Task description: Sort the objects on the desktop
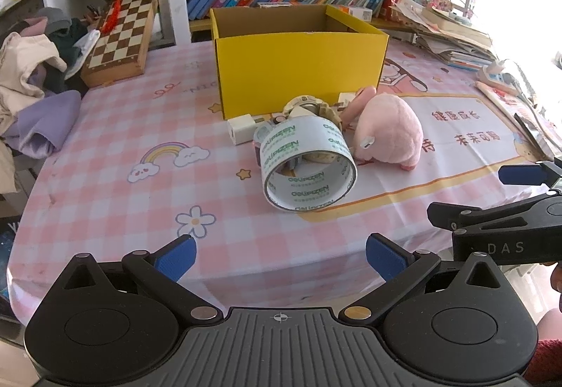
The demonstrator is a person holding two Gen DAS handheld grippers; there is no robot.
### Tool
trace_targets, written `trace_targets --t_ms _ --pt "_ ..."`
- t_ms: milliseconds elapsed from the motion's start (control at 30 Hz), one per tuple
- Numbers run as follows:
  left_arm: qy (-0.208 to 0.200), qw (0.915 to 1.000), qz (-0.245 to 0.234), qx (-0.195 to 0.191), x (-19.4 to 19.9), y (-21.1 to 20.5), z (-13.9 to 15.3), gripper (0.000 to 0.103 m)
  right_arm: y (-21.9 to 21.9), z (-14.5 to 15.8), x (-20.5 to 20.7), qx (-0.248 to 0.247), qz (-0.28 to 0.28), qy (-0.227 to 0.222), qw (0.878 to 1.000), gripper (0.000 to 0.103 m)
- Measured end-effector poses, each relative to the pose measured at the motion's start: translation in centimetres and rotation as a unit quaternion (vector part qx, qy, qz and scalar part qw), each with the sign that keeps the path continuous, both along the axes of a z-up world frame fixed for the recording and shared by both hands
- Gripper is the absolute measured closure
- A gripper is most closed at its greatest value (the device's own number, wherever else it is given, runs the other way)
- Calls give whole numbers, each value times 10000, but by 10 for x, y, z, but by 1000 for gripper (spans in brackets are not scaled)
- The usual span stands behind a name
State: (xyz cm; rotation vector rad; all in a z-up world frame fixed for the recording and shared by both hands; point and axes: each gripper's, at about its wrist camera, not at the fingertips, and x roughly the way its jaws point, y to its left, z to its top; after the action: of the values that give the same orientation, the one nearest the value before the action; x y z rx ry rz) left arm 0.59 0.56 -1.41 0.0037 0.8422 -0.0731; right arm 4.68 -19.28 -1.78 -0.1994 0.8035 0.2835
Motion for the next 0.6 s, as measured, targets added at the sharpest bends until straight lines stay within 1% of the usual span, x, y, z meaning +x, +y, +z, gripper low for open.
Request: trace_targets --t_ms 333,600 --pt "15 10000 -55 -25 1 -2 -1 0 2 -2 2 -29 34 57 10000 0" --pt "-54 9996 -265 72 1 -9 0 0 2 -2 2 1 157 81 9998 0"
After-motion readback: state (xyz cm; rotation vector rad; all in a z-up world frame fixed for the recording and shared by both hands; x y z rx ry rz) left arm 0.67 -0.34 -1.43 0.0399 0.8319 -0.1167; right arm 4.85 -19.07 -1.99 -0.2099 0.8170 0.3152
